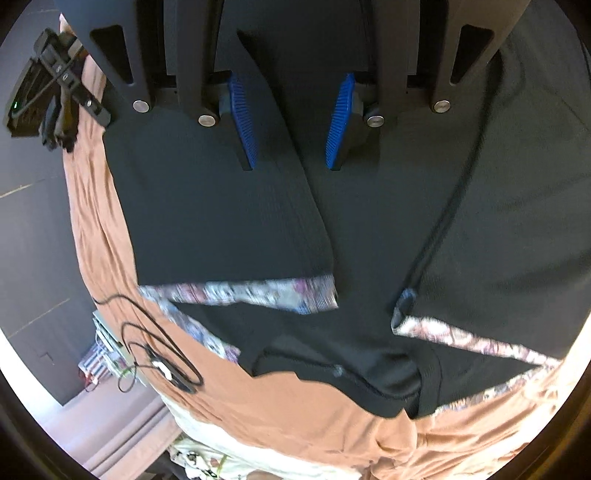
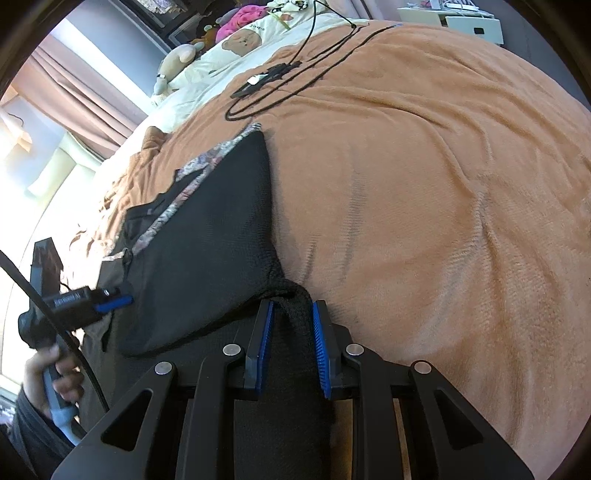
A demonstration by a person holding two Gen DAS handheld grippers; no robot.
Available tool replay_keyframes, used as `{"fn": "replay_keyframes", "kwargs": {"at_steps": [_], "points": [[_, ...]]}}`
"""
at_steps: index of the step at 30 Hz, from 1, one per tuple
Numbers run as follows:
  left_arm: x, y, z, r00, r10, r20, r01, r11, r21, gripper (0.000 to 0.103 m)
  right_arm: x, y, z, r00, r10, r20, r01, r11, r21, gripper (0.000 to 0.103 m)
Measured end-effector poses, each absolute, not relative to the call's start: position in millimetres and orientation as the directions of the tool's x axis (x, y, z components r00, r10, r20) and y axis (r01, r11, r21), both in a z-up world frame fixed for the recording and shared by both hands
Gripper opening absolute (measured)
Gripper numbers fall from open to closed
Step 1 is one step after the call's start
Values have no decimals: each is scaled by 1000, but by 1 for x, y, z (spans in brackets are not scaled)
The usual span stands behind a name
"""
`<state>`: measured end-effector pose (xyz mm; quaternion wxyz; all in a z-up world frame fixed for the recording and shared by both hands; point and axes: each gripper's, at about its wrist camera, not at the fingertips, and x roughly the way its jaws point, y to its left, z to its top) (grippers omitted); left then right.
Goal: Fold small clothes
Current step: 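Press and smooth the folded patterned-trim side flat with the left tool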
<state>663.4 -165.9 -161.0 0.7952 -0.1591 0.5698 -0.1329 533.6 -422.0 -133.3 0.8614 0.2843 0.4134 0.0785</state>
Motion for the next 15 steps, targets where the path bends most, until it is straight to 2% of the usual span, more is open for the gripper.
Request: {"fn": "replay_keyframes", "kwargs": {"at_steps": [3, 5, 6, 7, 12, 15], "points": [[650, -171, -161, 301, -421, -856, 34, 902, -431, 41, 528, -425, -126, 657, 403, -637, 70, 809, 584, 20], [640, -177, -163, 288, -427, -857, 45, 900, -434, 41, 527, -426, -122, 670, 409, -620, 59, 803, 593, 34], [637, -179, -163, 283, -431, -857, 49, 899, -436, 41, 527, -428, -123, 675, 407, -615, 64, 799, 599, 53], [633, -180, -164, 280, -433, -857, 51, 898, -437, 41, 527, -430, -123, 685, 403, -607, 73, 791, 607, 63], [621, -183, -167, 286, -430, -856, 44, 899, -436, 41, 525, -433, -123, 710, 389, -587, 78, 785, 615, 63], [615, -184, -167, 288, -423, -859, 44, 902, -430, 41, 531, -425, -125, 696, 368, -616, 76, 816, 573, 63]]}}
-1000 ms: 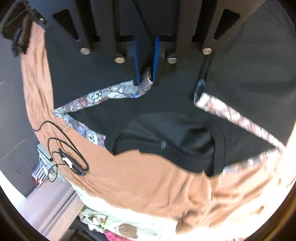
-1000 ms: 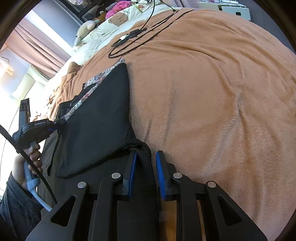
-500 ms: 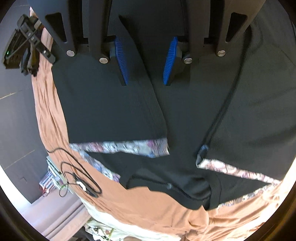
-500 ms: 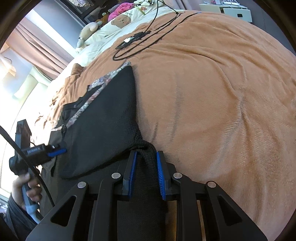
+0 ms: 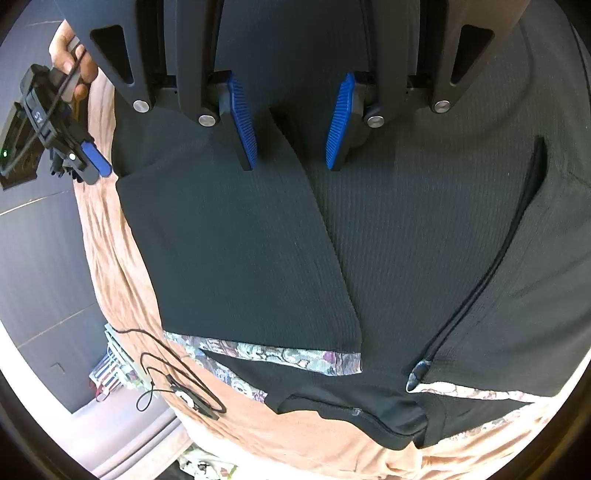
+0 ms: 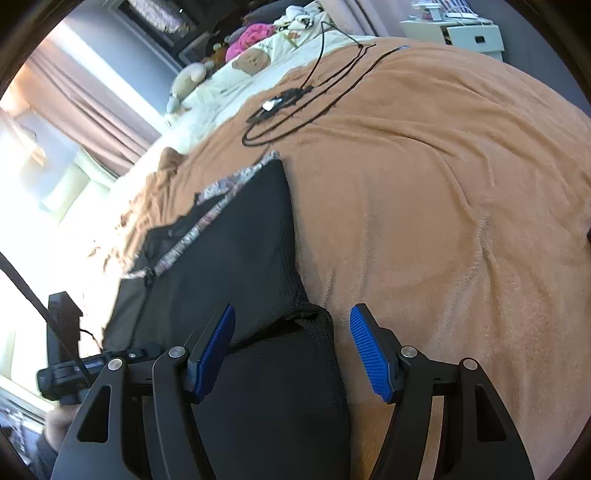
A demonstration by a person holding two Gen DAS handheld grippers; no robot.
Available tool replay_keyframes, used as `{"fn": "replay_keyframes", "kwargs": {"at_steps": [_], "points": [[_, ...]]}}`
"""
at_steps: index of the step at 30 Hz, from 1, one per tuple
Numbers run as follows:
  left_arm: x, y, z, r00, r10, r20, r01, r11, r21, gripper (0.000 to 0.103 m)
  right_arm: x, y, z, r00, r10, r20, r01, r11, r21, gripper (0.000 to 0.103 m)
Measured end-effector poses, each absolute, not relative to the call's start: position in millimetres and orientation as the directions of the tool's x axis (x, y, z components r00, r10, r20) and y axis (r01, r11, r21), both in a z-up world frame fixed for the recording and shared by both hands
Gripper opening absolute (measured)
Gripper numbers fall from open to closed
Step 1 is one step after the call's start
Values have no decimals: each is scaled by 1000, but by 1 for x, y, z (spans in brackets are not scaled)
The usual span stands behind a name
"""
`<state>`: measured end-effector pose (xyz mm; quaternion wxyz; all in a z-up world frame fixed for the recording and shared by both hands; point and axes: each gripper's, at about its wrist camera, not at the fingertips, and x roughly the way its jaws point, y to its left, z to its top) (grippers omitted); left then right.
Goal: Fold small clothes
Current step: 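Press and smooth the folded patterned-trim side flat with the left tool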
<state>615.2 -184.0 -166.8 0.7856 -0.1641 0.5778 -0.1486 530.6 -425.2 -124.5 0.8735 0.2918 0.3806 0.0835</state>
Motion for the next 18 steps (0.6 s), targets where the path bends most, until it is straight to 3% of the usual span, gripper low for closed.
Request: {"fn": "replay_keyframes", "kwargs": {"at_steps": [8, 10, 18], "points": [[595, -183, -158, 291, -414, -862, 32, 905, -424, 41, 553, -404, -133, 647, 312, -695, 92, 873, 478, 63], [590, -179, -154, 293, -401, -868, 31, 911, -410, 41, 559, -401, -130, 648, 246, -721, 114, 905, 411, 47], [571, -142, -129, 341, -362, -867, 6, 924, -383, 41, 551, -402, -119, 662, 166, -731, 168, 918, 360, 46]]}}
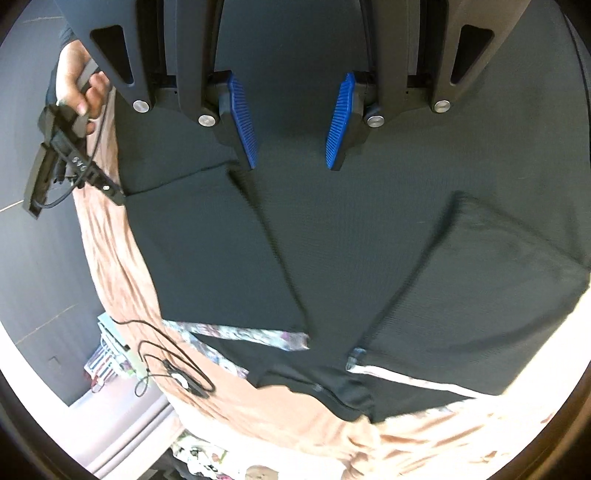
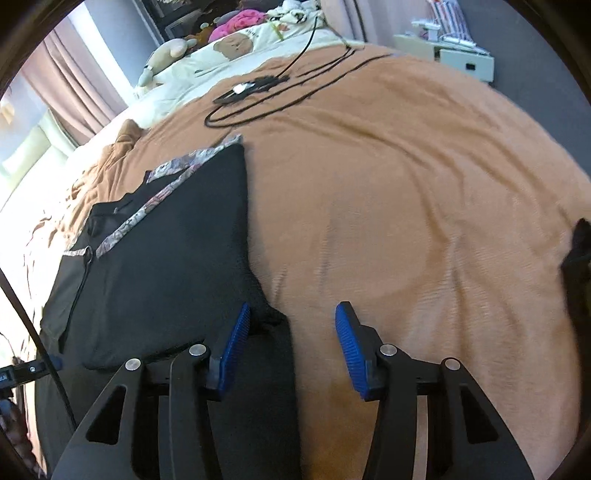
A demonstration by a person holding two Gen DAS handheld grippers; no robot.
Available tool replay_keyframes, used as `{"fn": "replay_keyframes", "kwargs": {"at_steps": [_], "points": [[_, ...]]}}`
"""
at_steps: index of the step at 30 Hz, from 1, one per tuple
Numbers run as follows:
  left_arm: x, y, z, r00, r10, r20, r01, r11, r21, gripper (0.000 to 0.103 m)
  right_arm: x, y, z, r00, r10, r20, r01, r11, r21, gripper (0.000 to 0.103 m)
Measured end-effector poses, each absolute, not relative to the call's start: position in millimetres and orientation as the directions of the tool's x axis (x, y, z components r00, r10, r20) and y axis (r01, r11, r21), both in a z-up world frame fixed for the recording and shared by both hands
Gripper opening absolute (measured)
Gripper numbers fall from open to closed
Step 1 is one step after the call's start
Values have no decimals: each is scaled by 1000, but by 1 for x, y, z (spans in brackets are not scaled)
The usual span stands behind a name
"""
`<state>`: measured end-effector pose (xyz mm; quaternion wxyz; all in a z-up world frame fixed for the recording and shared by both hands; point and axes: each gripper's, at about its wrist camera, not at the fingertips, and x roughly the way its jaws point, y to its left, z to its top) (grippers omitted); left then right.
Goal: Fold small clothes
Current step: 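Lift both tools up and away from the side-folded black T-shirt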
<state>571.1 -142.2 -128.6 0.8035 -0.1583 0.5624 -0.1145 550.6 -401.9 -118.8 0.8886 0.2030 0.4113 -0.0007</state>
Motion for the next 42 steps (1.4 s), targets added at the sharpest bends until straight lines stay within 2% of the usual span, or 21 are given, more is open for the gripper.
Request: {"fn": "replay_keyframes", "kwargs": {"at_steps": [2, 6, 9, 10, 12, 13, 16, 19, 28, 36, 42], "points": [[565, -129, -123, 352, -364, -862, -11, 919, -393, 42, 541, -402, -113, 677, 185, -713, 162, 907, 390, 46], [547, -104, -109, 383, -333, -862, -20, 930, -368, 54, 515, -397, -112, 671, 252, -698, 124, 889, 440, 46], [535, -88, -98, 399, -318, -860, -19, 935, -355, 56, 500, -394, -105, 676, 264, -688, 115, 884, 452, 48], [530, -80, -92, 406, -314, -858, -20, 936, -352, 58, 493, -393, -101, 682, 265, -681, 115, 881, 458, 51], [521, -68, -81, 426, -302, -853, -15, 940, -341, 67, 478, -388, -92, 698, 254, -670, 111, 885, 451, 69], [516, -61, -74, 442, -295, -847, -11, 943, -334, 74, 472, -387, -90, 703, 247, -666, 111, 888, 447, 71], [503, -42, -56, 488, -279, -827, -11, 945, -326, 89, 450, -387, -80, 718, 225, -659, 119, 893, 434, 80], [486, -22, -39, 531, -253, -808, -21, 950, -311, 97, 424, -387, -66, 733, 201, -650, 122, 901, 416, 83], [433, 17, -13, 597, -245, -764, -19, 947, -319, 97, 358, -376, -31, 754, 223, -618, 88, 898, 431, 90], [379, 39, 9, 660, -239, -713, 1, 948, -317, 97, 305, -366, -13, 760, 150, -632, 120, 924, 363, 90], [335, 56, 26, 692, -252, -676, -17, 931, -364, 97, 259, -357, 1, 785, 143, -603, 113, 924, 366, 90]]}}
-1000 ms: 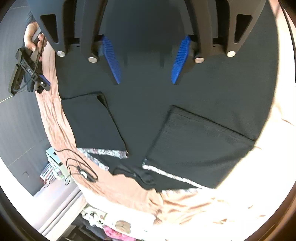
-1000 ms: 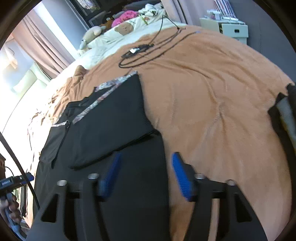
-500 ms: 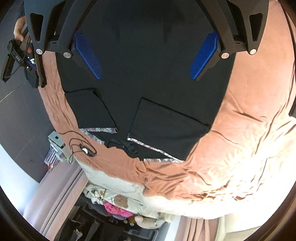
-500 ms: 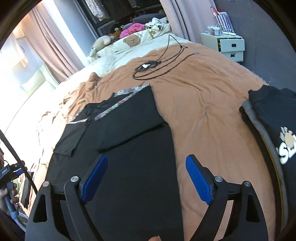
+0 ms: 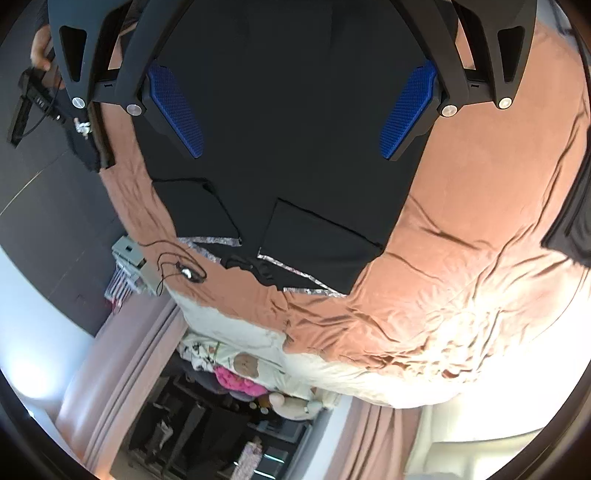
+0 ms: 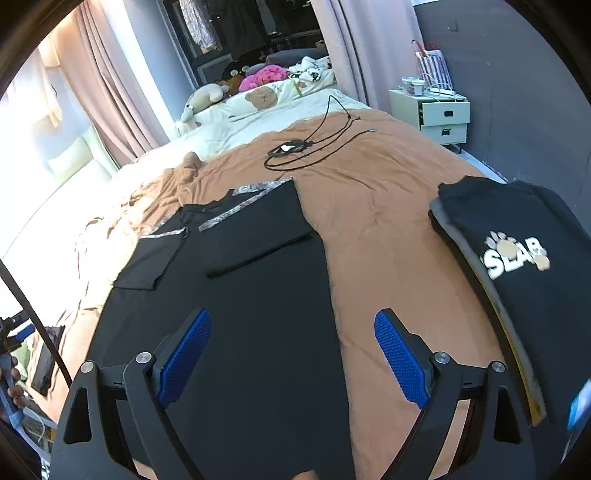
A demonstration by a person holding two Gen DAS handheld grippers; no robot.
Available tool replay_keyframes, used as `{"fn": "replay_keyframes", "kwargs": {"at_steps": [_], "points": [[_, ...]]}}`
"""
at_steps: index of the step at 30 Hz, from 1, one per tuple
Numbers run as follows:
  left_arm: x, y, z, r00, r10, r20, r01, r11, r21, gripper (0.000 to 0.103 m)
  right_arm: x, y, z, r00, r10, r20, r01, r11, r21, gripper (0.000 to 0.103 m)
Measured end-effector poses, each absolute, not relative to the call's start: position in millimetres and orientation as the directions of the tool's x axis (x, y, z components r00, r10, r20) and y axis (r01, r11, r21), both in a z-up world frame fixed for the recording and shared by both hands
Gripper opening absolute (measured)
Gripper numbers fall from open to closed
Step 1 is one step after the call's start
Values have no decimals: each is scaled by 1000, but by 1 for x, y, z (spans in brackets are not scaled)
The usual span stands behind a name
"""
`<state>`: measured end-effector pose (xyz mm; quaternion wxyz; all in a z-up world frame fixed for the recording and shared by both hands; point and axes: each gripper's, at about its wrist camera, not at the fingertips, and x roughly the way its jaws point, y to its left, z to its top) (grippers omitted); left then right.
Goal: Fold small clothes
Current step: 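Lift both tools up and away from the side-folded black T-shirt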
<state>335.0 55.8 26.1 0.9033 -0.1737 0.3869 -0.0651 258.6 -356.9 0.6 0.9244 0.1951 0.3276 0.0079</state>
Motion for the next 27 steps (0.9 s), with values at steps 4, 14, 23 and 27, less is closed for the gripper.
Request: {"fn": "replay_keyframes", "kwargs": {"at_steps": [4, 14, 23, 27], "points": [[301, 66, 37, 708, -233, -667, -43, 928, -369, 97, 224, -362, 2, 806, 171, -567, 95, 908, 409, 90], [211, 100, 54, 739, -219, -638, -98, 901, -422, 97, 140, -373, -5, 844, 189, -501, 59, 897, 437, 90], [157, 148, 41, 758, -208, -618, -117, 889, -442, 97, 97, -384, -17, 857, 212, -470, 29, 891, 454, 90], [147, 167, 20, 749, -242, -616, -100, 879, -466, 97, 87, -384, -22, 853, 208, -479, 30, 896, 442, 90]]}}
